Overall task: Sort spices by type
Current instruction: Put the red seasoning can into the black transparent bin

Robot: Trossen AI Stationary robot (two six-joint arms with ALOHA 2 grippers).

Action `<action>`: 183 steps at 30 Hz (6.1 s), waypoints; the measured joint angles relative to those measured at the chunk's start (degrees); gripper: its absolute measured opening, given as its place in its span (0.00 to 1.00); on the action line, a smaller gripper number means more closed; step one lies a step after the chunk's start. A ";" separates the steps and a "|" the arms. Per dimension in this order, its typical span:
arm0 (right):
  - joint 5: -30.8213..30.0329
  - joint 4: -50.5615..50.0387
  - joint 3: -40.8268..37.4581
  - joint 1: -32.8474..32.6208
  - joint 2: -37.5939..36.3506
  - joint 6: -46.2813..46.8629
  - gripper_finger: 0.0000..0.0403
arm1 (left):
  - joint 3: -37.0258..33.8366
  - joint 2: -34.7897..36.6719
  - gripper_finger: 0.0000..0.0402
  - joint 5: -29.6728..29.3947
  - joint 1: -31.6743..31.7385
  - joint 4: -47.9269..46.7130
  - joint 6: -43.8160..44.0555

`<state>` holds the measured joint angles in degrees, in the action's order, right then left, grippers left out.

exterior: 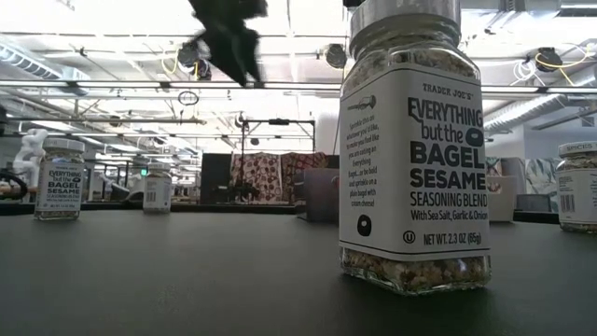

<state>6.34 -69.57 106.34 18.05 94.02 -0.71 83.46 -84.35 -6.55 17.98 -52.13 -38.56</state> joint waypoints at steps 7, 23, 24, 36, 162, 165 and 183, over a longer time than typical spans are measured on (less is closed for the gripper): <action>0.28 2.78 0.00 -3.39 0.90 0.04 0.86 | 0.00 9.83 0.84 17.85 -6.77 -21.05 37.48; 4.11 27.20 0.03 -20.09 6.70 11.86 0.86 | -0.34 19.12 0.84 22.77 -44.25 -35.08 76.62; 3.95 27.73 -0.04 -21.14 7.22 13.99 0.86 | -0.66 19.12 0.84 22.15 -47.13 -35.15 75.71; -0.71 38.25 0.08 -32.12 12.01 28.54 0.86 | -14.63 15.02 0.84 14.92 -71.34 -20.67 54.41; -16.96 15.72 -0.02 -23.54 -1.10 11.52 0.86 | -4.90 16.15 0.55 -5.88 -22.71 -0.16 -0.50; -16.78 9.34 -0.02 -18.83 -4.04 8.26 0.86 | -4.87 11.87 0.55 0.33 -13.73 6.33 -7.30; -0.39 4.01 -0.19 14.27 -10.30 -2.76 0.86 | 16.50 -18.60 0.55 13.55 3.10 0.47 -38.55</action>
<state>5.95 -65.55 106.16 32.32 83.72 -3.46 99.96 -102.96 7.00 21.08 -51.66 -77.11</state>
